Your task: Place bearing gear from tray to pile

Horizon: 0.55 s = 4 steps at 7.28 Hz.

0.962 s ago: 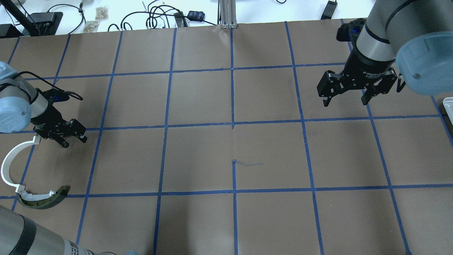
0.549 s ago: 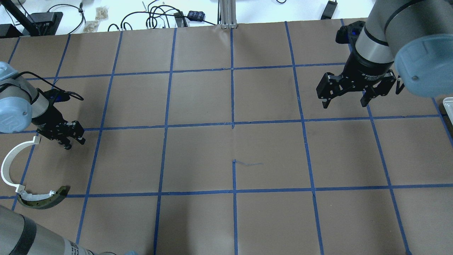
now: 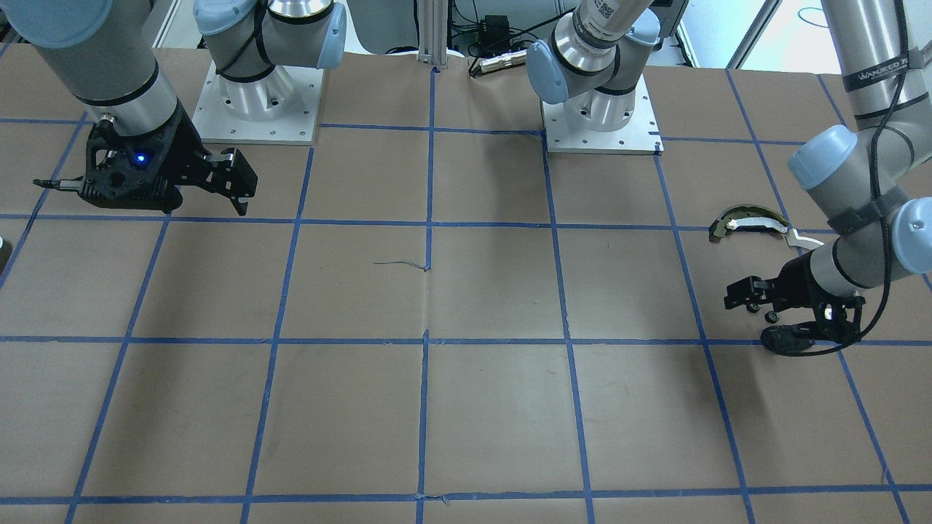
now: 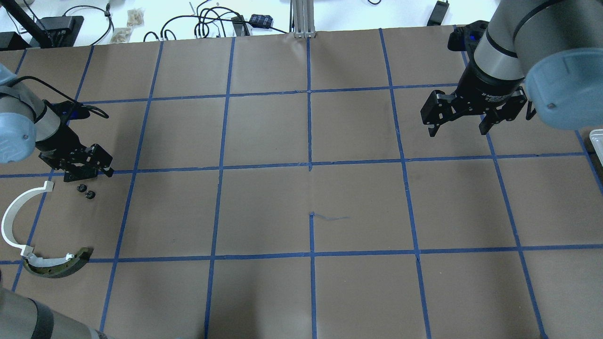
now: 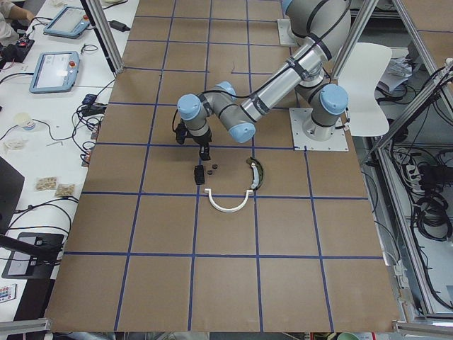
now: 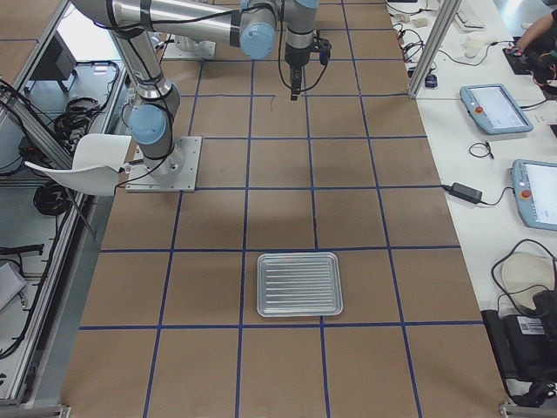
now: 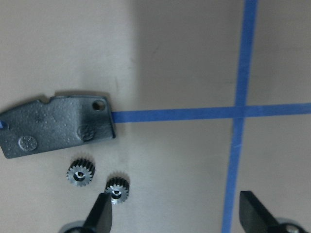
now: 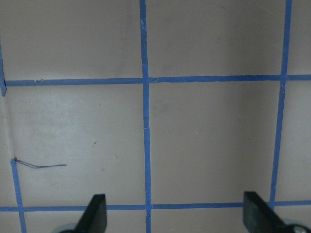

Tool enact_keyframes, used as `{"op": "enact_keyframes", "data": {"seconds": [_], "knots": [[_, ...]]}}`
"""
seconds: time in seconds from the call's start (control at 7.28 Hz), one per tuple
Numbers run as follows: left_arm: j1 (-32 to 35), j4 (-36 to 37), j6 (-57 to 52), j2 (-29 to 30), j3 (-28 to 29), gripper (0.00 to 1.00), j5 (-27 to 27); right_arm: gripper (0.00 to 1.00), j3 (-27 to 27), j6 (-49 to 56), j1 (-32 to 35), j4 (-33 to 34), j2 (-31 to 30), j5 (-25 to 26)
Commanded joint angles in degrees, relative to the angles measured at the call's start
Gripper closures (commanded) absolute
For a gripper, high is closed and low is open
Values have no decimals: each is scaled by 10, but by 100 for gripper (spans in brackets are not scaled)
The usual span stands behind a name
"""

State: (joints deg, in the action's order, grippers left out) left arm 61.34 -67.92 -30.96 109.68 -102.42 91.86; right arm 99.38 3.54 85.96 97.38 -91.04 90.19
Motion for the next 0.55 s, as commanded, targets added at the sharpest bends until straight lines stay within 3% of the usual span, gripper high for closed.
{"op": "enact_keyframes", "data": {"seconds": [0.0, 0.27, 0.41], "knots": [[106, -24, 106, -59, 13, 8, -3, 0, 0, -2, 0, 6, -5, -5], [207, -144, 205, -117, 93, 7, -5, 0, -8, -6, 0, 0, -11, -5], [246, -176, 265, -133, 148, 0, -7, 0, -13, -7, 3, -19, -29, -5]]}}
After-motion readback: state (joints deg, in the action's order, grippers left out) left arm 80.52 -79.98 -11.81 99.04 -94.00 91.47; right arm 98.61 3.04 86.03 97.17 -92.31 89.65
